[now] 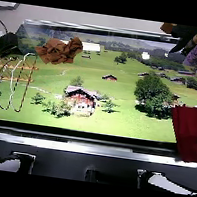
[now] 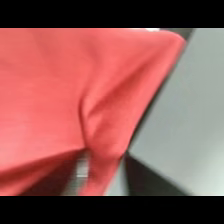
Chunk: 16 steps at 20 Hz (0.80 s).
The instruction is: Fold the clothes and pants, and hang the long-sleeved shirts on hangers.
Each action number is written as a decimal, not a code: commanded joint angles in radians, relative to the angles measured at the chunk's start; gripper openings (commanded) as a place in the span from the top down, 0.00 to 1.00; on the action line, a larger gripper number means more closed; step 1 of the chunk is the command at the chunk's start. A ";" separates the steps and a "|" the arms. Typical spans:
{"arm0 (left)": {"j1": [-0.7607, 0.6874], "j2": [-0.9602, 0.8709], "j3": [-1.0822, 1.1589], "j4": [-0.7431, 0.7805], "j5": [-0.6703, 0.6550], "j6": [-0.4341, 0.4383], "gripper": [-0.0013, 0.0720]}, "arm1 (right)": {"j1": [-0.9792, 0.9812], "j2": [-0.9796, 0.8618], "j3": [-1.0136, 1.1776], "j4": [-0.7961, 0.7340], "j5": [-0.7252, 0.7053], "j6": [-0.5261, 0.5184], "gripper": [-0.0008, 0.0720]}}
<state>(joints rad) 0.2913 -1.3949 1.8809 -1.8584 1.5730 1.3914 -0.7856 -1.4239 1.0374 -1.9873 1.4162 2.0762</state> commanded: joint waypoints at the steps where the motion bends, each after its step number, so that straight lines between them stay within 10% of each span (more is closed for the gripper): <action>1: 0.000 -0.001 0.000 0.000 0.000 0.000 0.96 | 0.000 0.018 0.000 -0.110 0.019 0.009 0.34; 4: 0.000 -0.004 0.000 0.000 0.000 0.019 0.96 | 0.000 0.086 0.069 0.045 -0.130 0.000 0.36; 9: -0.056 -0.021 -0.032 0.006 -0.006 0.121 0.96 | 0.217 0.130 0.219 0.613 -0.381 -0.354 0.69; 16: -0.208 0.146 -0.492 0.072 -0.175 0.173 0.96 | 0.861 0.130 0.227 0.659 -0.346 -0.443 0.95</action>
<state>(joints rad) 0.1341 -1.3167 1.5578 -1.8053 1.4933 1.5406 -0.1436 -1.2957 1.2572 -1.3697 1.0714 1.6810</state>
